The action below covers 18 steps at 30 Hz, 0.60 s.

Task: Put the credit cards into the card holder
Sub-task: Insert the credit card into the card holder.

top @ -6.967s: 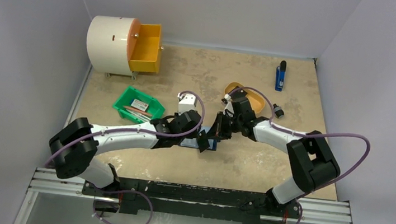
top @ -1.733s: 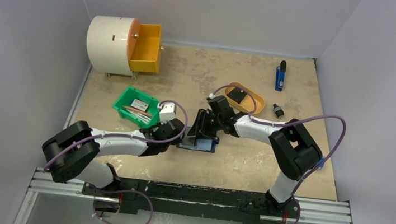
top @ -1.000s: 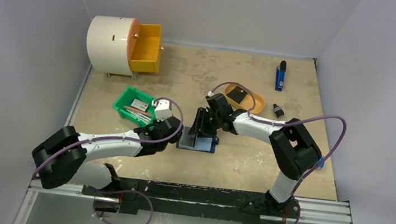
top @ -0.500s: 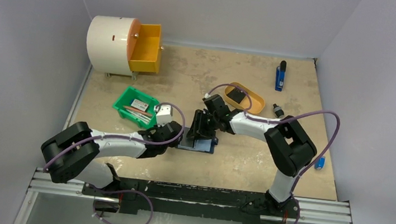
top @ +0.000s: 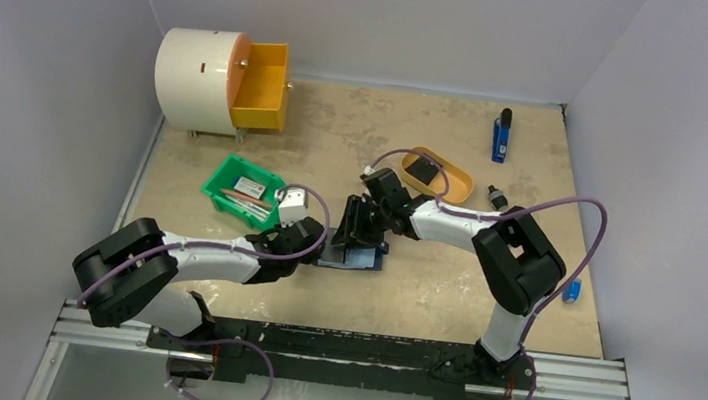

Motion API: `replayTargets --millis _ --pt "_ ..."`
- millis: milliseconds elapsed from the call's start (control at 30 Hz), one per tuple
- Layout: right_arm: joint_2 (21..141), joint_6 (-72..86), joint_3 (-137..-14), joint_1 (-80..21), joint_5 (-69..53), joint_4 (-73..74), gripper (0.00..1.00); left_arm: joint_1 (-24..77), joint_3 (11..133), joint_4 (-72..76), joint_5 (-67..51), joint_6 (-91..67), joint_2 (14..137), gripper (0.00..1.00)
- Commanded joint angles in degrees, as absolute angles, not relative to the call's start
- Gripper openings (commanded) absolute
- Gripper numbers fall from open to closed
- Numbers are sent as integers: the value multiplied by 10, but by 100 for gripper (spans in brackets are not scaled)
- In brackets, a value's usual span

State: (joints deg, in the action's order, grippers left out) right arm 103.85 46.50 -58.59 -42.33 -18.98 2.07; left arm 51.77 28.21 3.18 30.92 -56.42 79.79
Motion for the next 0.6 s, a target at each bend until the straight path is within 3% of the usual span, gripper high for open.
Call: replayTargets --millis 0,100,167,333,467,567 --pt "986 473 -588 -427 -178 46 48 518 284 24 335 -575 755 4" --pt "927 459 -587 -416 -141 92 52 518 285 -37 372 -578 695 8" --pt "887 443 -594 -402 -124 126 58 518 290 -71 389 -576 655 15" --pt "797 414 -595 -311 -48 167 61 518 305 -138 410 -571 572 36" --pt "740 435 -528 -214 29 60 63 518 308 -155 414 -561 531 41" --pt "777 462 -535 -122 -37 25 64 519 308 -150 412 -549 525 41"
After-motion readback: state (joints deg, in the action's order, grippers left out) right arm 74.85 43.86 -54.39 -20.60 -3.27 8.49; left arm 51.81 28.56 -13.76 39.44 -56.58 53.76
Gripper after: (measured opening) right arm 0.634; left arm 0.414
